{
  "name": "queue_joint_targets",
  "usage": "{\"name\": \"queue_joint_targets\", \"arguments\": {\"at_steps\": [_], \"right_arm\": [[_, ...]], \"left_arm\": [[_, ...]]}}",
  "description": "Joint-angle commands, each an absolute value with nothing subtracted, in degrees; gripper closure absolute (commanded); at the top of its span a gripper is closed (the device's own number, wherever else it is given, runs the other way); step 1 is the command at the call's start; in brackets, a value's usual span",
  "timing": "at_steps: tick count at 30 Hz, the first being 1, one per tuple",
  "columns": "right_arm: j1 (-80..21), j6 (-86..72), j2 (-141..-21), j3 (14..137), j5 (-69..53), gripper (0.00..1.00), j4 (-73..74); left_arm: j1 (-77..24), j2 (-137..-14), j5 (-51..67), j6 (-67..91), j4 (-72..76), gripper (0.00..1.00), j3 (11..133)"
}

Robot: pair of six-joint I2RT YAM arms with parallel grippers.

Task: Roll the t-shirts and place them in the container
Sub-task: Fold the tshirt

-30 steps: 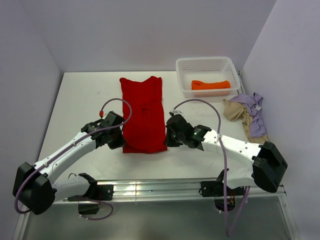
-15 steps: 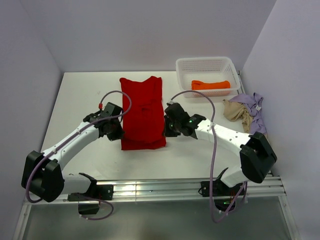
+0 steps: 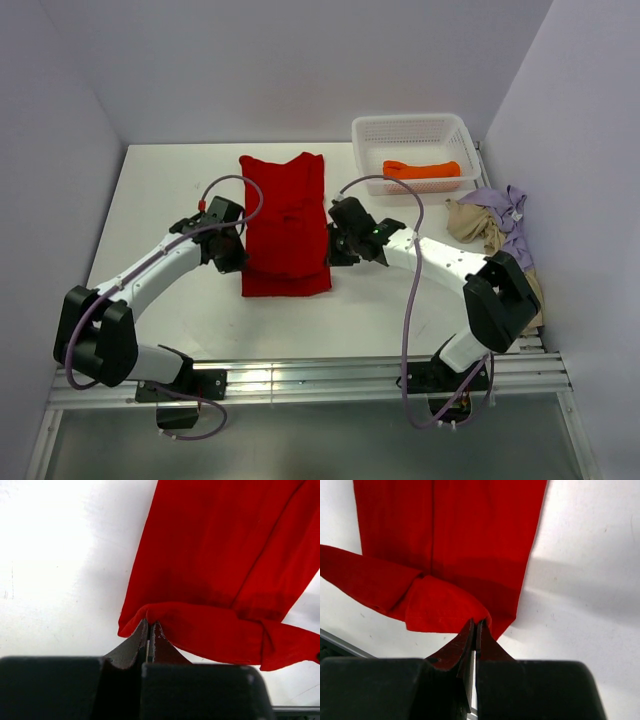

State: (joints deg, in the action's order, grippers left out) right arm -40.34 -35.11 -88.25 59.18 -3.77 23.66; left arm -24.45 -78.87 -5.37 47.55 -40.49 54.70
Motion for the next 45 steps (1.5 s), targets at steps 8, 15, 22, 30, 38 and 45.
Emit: {"name": "queue_joint_targets", "arguments": {"at_steps": [8, 15, 22, 30, 38, 45], "right_arm": [[-38.0, -32.3, -89.3, 64.9, -4.0, 1.0, 24.4], [-37.0, -31.4, -91.9, 67.5, -4.2, 1.0, 24.7], [-35.3, -31.6, -94.7, 69.8, -3.8, 0.84, 23.9], [-34.2, -34.6, -91.7, 62.7, -0.6, 0.42, 16.5], [-34.4, -32.1, -73.0, 42.2, -3.4, 0.5, 1.4], [-36.6, -36.2, -63.7, 29.0, 4.8, 0.44, -9.7]], "left_arm": [[-23.6, -81.6, -4.9, 45.5, -38.1, 1.0, 59.8], [-22.9, -83.6, -5.4, 45.3, -37.7, 1.0, 60.7], [-20.9, -86.4, -2.6, 45.0, -34.5, 0.81, 60.8], [-19.4, -85.0, -7.4, 47.1, -34.8, 0.41, 60.3], [-19.8, -66.1, -0.6, 48.1, -20.9, 0.41, 44.6], [-20.8, -50.1, 3.9, 50.2, -1.4, 0.01, 25.8]]}}
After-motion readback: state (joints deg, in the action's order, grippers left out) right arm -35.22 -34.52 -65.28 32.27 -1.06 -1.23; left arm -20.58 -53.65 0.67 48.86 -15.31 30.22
